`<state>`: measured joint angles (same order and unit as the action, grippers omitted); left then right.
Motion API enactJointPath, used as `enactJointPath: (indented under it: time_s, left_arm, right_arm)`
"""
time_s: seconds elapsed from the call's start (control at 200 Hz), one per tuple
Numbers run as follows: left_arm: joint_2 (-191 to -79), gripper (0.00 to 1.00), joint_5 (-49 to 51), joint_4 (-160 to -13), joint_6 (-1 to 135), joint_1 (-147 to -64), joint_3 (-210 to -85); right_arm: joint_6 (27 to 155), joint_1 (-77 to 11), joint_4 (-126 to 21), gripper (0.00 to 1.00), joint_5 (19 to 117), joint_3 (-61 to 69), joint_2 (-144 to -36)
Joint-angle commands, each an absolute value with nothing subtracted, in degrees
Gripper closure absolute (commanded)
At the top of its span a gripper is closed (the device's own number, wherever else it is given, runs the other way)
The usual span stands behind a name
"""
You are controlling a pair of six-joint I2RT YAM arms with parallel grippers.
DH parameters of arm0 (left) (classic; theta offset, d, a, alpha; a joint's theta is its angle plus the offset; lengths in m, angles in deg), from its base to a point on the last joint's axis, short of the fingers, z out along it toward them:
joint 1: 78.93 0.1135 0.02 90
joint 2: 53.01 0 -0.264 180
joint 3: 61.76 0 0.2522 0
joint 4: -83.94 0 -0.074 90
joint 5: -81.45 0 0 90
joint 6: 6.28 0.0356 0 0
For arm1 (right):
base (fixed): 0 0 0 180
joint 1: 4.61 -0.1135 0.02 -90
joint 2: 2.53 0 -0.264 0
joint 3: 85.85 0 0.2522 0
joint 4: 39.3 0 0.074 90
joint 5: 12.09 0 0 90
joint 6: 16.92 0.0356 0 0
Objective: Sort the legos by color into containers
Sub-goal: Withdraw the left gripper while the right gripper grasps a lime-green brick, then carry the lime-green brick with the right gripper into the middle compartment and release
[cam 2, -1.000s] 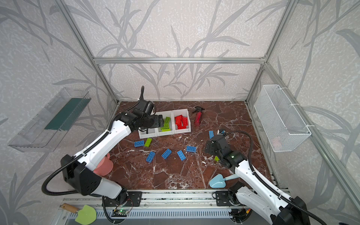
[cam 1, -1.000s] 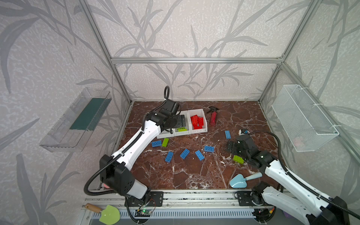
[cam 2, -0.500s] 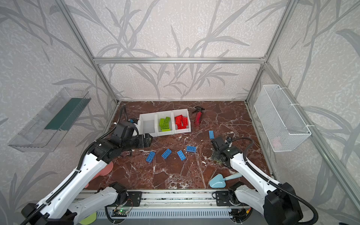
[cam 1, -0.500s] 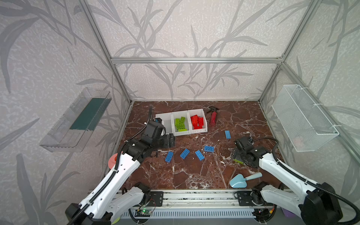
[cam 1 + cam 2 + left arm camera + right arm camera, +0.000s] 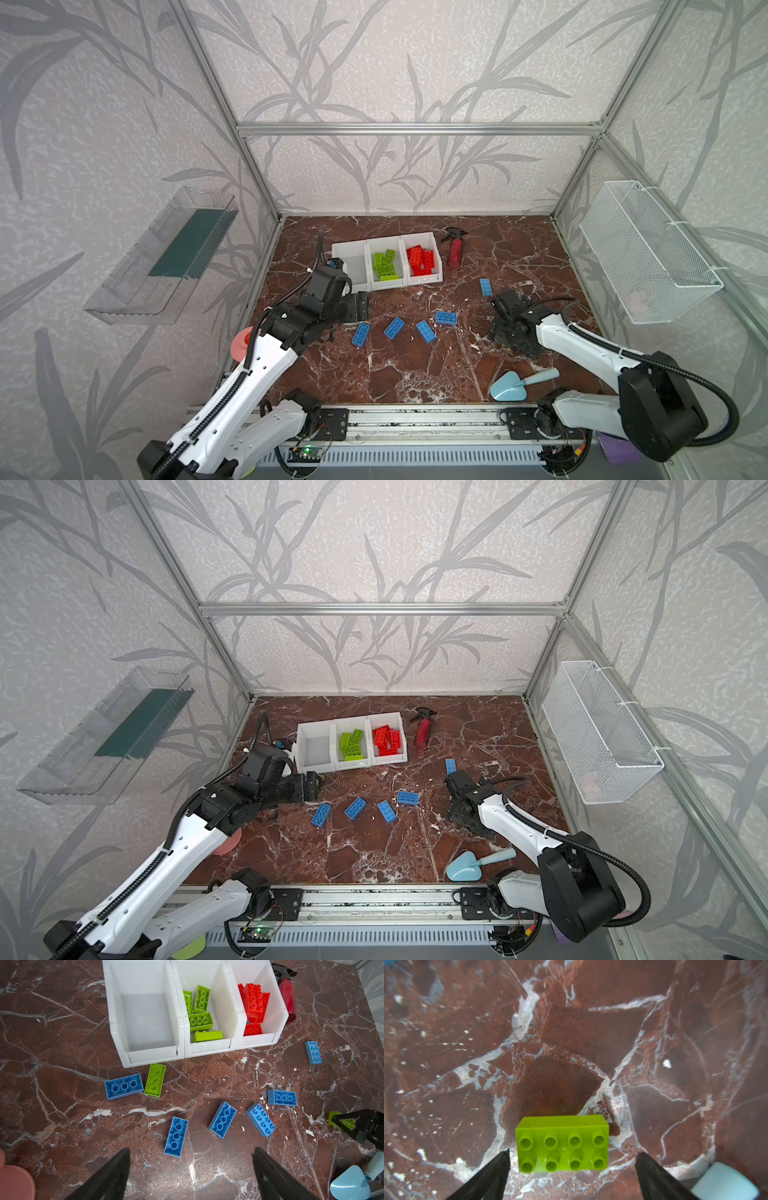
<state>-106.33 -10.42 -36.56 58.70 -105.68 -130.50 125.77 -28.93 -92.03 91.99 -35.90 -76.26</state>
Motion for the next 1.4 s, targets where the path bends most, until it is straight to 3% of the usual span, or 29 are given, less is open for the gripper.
enactJointPath:
  time_s: [0.0,0.105,0.34,0.48,0.74,0.905,1.014,1.394]
  left_arm:
    - [-105.40,0.08,-11.91,-36.54,59.88,-105.41,-129.95]
    - [-105.58,0.08,-12.03,-36.49,59.86,-105.44,-129.98]
    - [-105.59,0.08,-12.49,-36.33,59.65,-105.39,-129.82]
    - [-105.75,0.08,-12.54,-36.32,59.64,-105.39,-129.85]
    - [-105.51,0.08,-12.85,-36.24,59.46,-105.45,-129.58]
    - [-105.78,0.08,-12.69,-36.54,59.42,-105.41,-129.41]
    - [-107.11,0.08,-12.97,-36.25,59.55,-105.40,-129.64]
    - [-107.97,0.08,-15.31,-36.39,58.48,-105.44,-128.79]
  right_arm:
    - [126.60,-28.46,-91.44,0.07,90.15,-33.56,-78.55]
    - [126.69,-28.04,-89.75,0.10,88.13,-33.89,-80.20]
    - [124.02,-26.28,-89.34,0.30,83.51,-32.67,-83.26]
    - [123.61,-26.01,-90.04,0.36,82.57,-31.90,-83.53]
    - [117.71,-26.64,-92.29,0.41,81.29,-27.45,-83.05]
    - [108.18,-27.31,-88.72,0.43,71.84,-22.68,-84.33]
    - [103.36,-28.70,-87.31,0.46,67.10,-16.96,-86.97]
    - [98.67,-39.10,-87.99,0.46,64.05,12.66,-105.05]
